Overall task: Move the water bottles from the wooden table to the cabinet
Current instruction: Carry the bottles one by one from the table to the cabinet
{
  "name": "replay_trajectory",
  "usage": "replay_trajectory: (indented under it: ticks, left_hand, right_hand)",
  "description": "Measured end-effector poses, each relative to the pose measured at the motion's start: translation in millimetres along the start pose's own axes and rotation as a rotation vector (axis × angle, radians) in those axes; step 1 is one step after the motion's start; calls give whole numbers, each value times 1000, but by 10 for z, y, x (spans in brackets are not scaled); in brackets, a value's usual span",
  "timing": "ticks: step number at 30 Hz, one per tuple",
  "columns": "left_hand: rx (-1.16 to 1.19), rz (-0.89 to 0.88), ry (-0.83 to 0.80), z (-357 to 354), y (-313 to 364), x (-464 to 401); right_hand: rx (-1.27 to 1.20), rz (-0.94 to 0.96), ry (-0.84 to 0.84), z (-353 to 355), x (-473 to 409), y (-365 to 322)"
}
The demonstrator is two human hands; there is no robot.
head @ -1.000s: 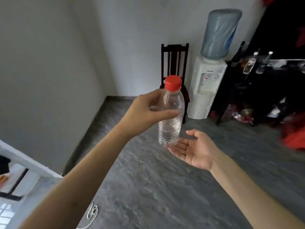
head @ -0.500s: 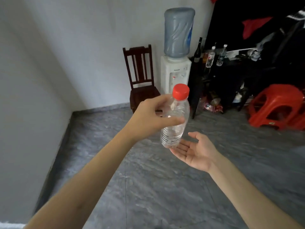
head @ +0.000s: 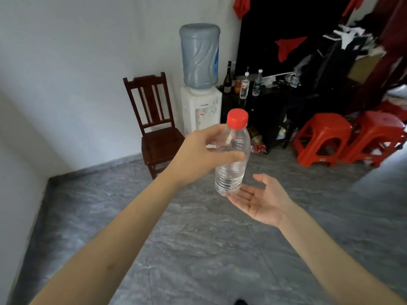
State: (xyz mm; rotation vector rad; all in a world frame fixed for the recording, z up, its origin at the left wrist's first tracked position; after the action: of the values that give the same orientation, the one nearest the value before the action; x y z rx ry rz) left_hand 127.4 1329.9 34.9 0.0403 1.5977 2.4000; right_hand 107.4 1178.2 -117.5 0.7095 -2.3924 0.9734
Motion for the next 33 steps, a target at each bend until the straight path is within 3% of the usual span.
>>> replay_trajectory:
  ticks: [9,21,33]
  left_hand:
    - [-3,-12,-51,-275,-75,-1111]
    - [19,-69,-21,-724,51,-2842]
    - [-25,-61,-20,-802,-330,-4300]
  right_hand:
    - [-59,26,27,190,-656,-799]
    - [-44,70,11,373,-1585,-2399]
    - [-19,37,27,315,-2668,-3331]
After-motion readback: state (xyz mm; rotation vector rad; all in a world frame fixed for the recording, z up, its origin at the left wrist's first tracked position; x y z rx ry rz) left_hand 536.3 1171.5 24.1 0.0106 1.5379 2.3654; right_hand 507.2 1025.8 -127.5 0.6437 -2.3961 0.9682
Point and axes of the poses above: each hand's wrist, its own x-axis away from the middle knuckle, its own z-axis out of the back of the hand, y = z × x, the point moved 7 cm from there along -x, towards the middle knuckle, and after that the axes turned 8 degrees about z, right-handed, at the moved point
